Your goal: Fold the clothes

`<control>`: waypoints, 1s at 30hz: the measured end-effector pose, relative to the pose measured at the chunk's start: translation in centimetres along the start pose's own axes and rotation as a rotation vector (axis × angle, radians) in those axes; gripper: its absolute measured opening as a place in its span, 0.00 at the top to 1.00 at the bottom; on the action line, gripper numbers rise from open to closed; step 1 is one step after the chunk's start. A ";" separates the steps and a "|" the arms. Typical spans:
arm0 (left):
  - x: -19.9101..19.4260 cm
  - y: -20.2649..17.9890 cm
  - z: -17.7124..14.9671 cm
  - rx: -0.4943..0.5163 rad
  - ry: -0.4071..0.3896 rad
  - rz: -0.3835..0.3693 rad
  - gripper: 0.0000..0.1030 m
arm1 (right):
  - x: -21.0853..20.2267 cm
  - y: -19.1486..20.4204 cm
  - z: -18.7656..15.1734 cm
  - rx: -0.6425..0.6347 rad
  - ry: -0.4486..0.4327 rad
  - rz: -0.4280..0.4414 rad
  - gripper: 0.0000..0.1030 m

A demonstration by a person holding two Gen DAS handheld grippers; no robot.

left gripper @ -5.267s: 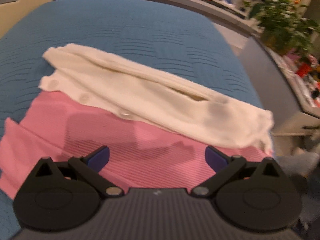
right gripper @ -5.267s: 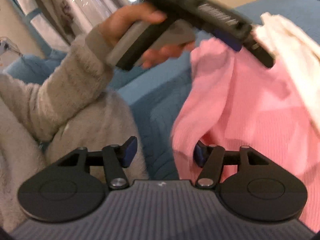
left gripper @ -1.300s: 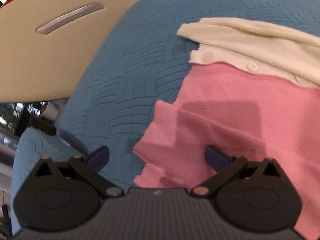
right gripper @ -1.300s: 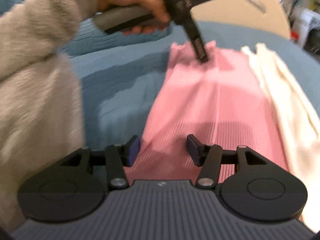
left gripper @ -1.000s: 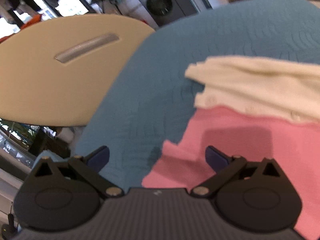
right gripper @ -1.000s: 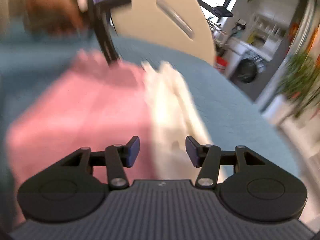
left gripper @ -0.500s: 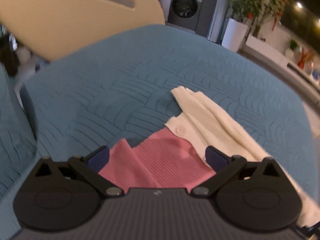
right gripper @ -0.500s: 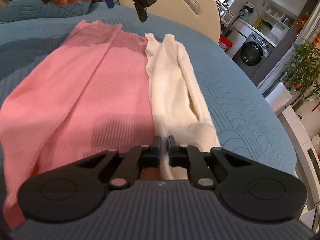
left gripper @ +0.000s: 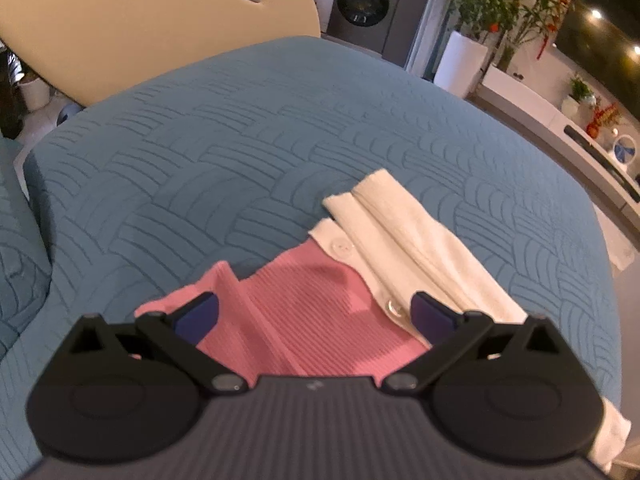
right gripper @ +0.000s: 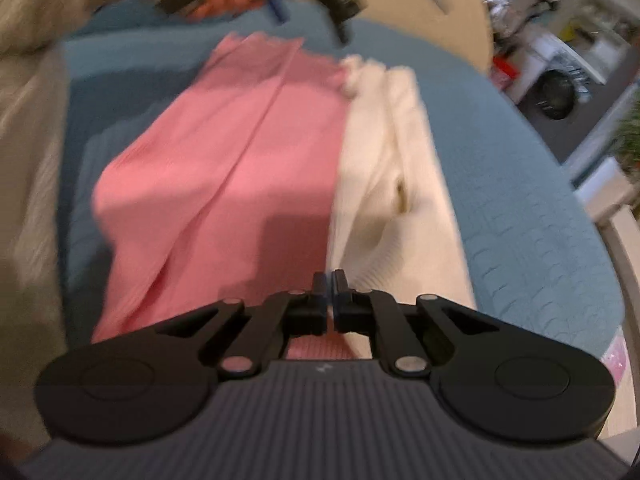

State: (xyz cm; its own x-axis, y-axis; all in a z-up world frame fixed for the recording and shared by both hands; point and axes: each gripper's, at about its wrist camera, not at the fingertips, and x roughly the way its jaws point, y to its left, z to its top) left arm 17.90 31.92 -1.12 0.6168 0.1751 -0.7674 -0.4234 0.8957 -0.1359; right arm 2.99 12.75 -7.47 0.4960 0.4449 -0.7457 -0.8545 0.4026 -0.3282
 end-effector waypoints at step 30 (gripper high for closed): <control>5.6 4.1 0.9 -0.598 0.033 -0.340 0.05 | 4.0 1.4 2.6 0.083 -0.219 -0.097 0.62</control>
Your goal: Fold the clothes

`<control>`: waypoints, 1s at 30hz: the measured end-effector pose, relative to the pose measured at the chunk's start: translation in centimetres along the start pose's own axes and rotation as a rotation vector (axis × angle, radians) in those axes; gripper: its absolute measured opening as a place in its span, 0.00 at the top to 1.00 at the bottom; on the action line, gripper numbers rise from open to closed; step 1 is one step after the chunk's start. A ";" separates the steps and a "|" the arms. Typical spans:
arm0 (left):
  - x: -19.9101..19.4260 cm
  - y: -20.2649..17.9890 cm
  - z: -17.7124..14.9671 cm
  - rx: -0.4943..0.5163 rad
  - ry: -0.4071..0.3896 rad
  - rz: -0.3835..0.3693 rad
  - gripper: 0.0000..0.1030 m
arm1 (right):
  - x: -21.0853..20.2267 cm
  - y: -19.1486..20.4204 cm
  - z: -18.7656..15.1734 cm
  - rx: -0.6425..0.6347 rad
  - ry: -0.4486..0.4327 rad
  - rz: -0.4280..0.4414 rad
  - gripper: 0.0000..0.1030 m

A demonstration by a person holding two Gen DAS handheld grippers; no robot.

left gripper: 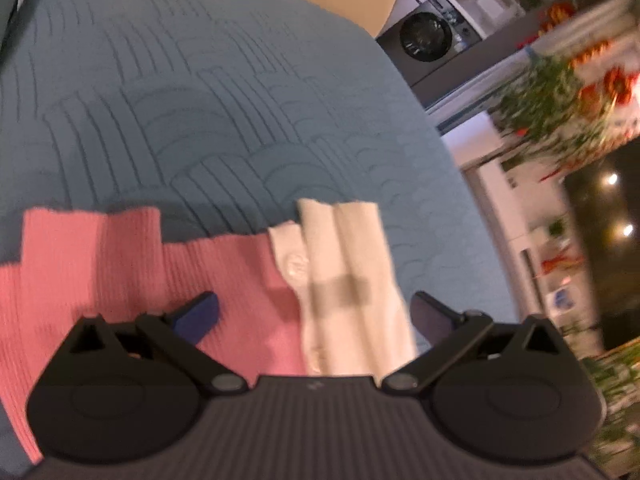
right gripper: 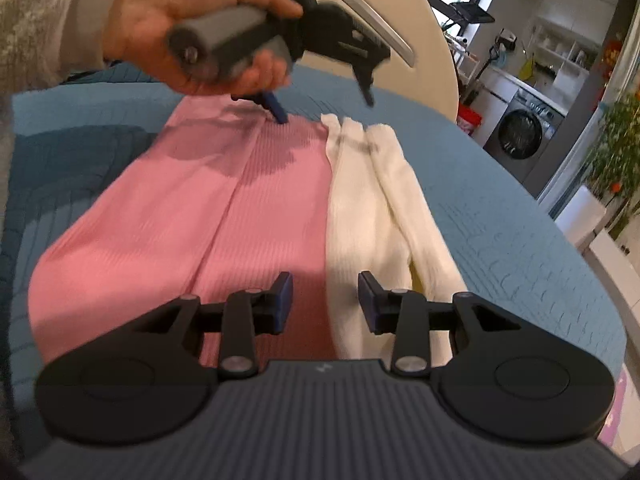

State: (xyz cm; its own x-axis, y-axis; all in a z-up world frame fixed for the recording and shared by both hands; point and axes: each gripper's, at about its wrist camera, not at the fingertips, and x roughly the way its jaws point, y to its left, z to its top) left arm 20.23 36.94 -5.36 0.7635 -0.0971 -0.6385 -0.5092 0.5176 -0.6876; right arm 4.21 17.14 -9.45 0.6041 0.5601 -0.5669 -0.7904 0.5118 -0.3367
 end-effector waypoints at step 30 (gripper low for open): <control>3.2 -2.2 -2.0 0.147 0.003 0.030 0.62 | 1.3 -1.0 -0.3 0.051 0.047 -0.020 0.63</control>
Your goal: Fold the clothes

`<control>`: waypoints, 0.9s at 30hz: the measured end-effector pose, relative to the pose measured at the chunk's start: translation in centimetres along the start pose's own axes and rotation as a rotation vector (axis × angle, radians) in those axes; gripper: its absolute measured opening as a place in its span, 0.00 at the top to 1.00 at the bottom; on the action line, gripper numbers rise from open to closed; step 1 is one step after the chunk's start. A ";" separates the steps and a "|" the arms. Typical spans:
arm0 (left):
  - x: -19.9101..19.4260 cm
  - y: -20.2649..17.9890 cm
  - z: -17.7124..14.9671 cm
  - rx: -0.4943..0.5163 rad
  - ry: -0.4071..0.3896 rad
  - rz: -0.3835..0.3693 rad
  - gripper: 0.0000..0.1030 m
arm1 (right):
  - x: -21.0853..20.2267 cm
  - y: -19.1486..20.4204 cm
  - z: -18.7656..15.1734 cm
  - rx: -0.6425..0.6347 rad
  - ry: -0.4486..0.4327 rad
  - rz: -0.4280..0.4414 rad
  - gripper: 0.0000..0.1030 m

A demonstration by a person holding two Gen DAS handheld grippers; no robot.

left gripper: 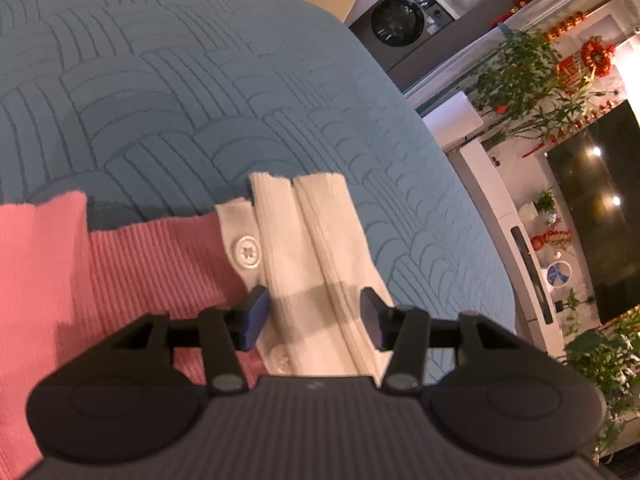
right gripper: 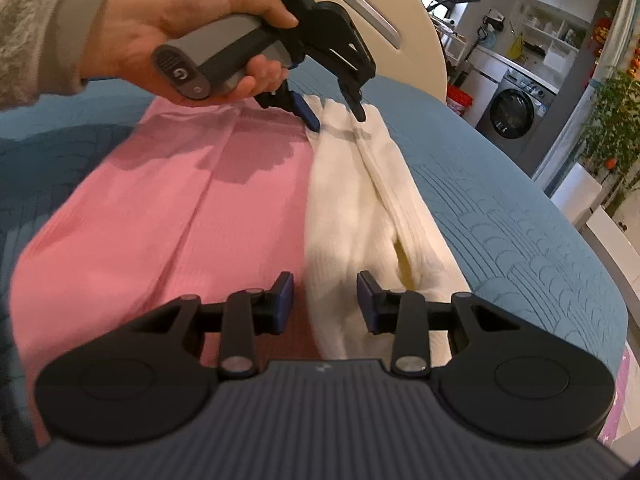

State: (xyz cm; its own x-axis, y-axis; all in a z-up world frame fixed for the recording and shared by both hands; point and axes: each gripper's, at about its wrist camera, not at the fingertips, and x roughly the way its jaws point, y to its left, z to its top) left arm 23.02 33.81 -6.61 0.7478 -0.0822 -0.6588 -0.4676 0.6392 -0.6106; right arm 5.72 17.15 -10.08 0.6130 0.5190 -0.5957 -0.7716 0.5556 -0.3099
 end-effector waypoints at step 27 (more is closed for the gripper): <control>-3.9 2.3 -1.4 -0.127 -0.064 0.107 0.98 | -2.6 -0.8 -1.6 -0.195 0.115 -0.009 0.64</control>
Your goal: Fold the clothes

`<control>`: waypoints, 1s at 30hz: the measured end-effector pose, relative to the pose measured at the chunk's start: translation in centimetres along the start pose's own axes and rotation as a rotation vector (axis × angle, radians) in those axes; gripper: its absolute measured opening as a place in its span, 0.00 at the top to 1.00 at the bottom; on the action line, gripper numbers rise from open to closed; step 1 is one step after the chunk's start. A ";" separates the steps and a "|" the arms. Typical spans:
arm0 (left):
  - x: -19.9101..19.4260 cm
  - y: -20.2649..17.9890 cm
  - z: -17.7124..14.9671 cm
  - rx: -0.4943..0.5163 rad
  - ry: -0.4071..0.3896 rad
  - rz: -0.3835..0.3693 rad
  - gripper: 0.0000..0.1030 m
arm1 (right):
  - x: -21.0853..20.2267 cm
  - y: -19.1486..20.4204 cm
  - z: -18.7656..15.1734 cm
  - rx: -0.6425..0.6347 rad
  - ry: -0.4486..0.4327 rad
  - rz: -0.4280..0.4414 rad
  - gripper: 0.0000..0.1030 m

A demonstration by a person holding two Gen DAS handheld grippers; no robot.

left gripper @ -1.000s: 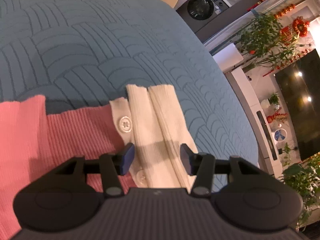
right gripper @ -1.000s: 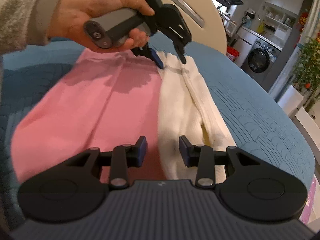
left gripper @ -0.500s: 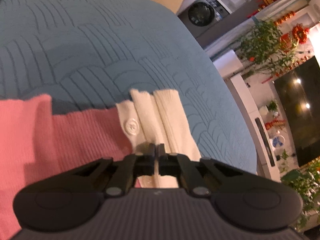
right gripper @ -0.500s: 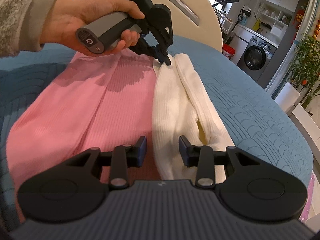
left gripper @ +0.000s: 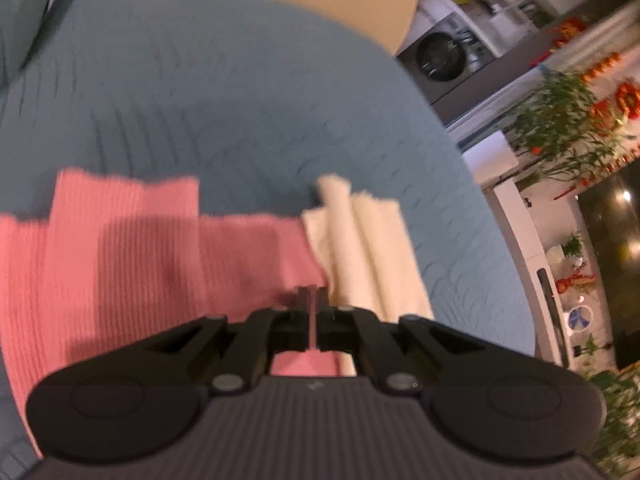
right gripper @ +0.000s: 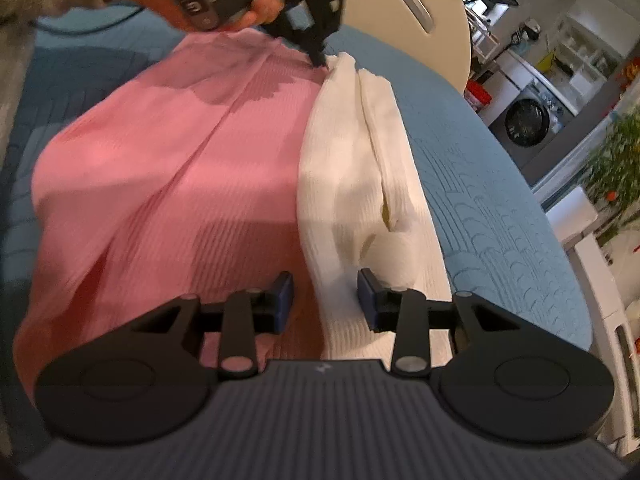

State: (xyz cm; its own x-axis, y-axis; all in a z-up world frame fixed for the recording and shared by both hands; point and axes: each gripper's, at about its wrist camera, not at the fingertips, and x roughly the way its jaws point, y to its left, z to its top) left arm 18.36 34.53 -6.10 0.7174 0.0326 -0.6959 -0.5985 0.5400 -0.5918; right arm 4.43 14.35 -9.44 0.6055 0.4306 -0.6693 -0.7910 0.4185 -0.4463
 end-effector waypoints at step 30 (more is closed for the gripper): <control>-4.5 -3.8 -0.3 0.250 -0.004 0.029 0.14 | -3.1 0.5 1.4 0.139 -0.064 0.537 0.56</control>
State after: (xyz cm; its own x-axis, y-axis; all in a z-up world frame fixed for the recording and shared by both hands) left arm 17.30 32.03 -0.85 0.7030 0.0543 -0.7091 -0.5124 0.7301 -0.4521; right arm 2.31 14.35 -6.73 0.1279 0.6586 -0.7415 -0.9735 0.2262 0.0330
